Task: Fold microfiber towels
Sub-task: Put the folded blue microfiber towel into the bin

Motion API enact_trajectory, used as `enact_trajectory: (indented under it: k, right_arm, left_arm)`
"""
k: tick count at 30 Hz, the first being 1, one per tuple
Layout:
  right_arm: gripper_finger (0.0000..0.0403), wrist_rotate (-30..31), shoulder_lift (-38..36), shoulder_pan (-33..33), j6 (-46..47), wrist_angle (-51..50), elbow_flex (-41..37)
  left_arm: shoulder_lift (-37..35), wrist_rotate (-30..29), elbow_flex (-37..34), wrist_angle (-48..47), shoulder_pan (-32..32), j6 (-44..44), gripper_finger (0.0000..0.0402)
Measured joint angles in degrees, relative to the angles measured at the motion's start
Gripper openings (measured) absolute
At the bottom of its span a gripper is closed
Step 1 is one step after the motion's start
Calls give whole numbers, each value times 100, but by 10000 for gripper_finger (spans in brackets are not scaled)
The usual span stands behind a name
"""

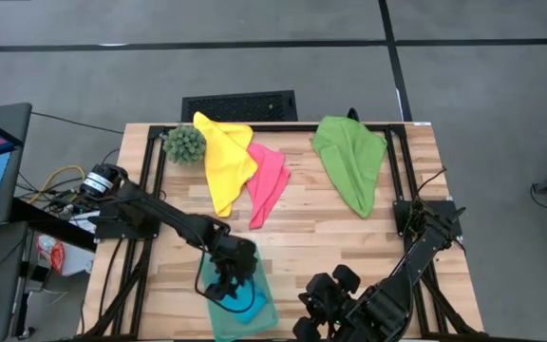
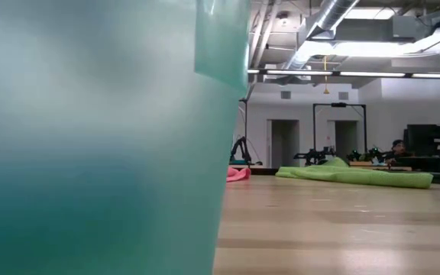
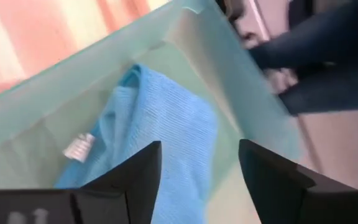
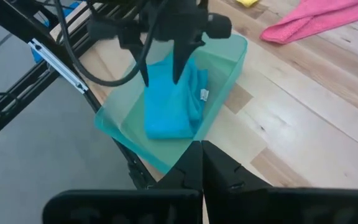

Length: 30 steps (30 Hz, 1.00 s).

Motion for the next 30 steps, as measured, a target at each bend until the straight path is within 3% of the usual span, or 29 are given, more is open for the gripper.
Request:
enact_trajectory:
  k: [3,7,14,22,26,30]
  right_arm:
    - [24,0,0,0,-9,0,0]
    - [22,0,0,0,-45,2,0]
    - [24,13,0,-2,-107,0,0]
    - [21,-7,-2,0,-88,-3,0]
    - [23,-52,-2,0,-5,-50,0]
    - [24,-48,-60,0,-19,-201,1]
  left_arm:
    - [-9,728,493,-1088,106,152,198]
    - [-20,792,1059,-2555,-173,1003,161]
    - [384,-293,1094,-2063,-592,1480,74]
    - [1438,-560,1087,-1867,-465,1551,5]
    - [1608,-196,1087,-2112,-297,1189,5]
    - [1183,256,1224,-2996,-18,967,18]
